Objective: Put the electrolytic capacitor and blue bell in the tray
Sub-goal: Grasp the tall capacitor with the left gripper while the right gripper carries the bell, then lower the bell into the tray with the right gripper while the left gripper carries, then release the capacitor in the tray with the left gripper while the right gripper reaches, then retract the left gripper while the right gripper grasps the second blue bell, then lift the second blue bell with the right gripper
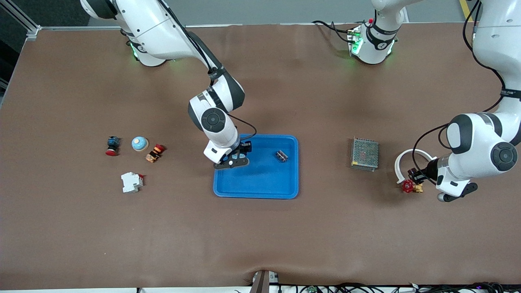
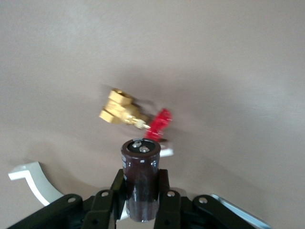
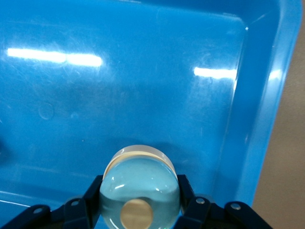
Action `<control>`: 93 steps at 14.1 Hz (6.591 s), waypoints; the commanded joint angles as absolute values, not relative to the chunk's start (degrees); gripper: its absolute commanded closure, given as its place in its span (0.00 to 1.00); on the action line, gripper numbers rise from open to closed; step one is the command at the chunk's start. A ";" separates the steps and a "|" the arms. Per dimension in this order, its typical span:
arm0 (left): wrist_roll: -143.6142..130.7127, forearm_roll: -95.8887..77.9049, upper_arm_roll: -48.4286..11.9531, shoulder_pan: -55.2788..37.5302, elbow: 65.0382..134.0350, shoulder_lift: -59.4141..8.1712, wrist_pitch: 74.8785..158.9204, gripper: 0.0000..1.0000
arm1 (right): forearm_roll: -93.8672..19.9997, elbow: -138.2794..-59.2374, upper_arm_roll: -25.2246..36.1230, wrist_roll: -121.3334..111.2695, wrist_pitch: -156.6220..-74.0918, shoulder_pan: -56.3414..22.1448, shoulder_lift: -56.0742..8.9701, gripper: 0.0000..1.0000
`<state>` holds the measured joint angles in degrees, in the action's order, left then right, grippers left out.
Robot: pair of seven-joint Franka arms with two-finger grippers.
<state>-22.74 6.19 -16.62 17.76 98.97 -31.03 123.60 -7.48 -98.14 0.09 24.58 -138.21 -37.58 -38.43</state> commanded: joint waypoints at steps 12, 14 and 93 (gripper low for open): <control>-56.33 5.71 -16.17 -5.79 81.30 -40.43 118.73 1.00 | -7.29 -99.49 0.97 26.19 -142.56 -39.73 -39.82 0.00; -59.66 5.63 -16.17 -7.90 81.21 -40.43 119.62 1.00 | -7.38 -99.41 0.97 26.19 -142.21 -39.73 -39.55 0.00; -8.61 5.36 -12.66 9.67 80.94 -6.69 84.81 0.00 | 1.93 -140.63 0.79 -41.31 -156.27 -1.50 -18.72 0.05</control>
<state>-9.92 6.13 -12.53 9.24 77.04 -10.89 84.88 3.27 -140.11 0.92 -40.77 -155.46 -1.99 -18.98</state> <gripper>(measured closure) 0.000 0.000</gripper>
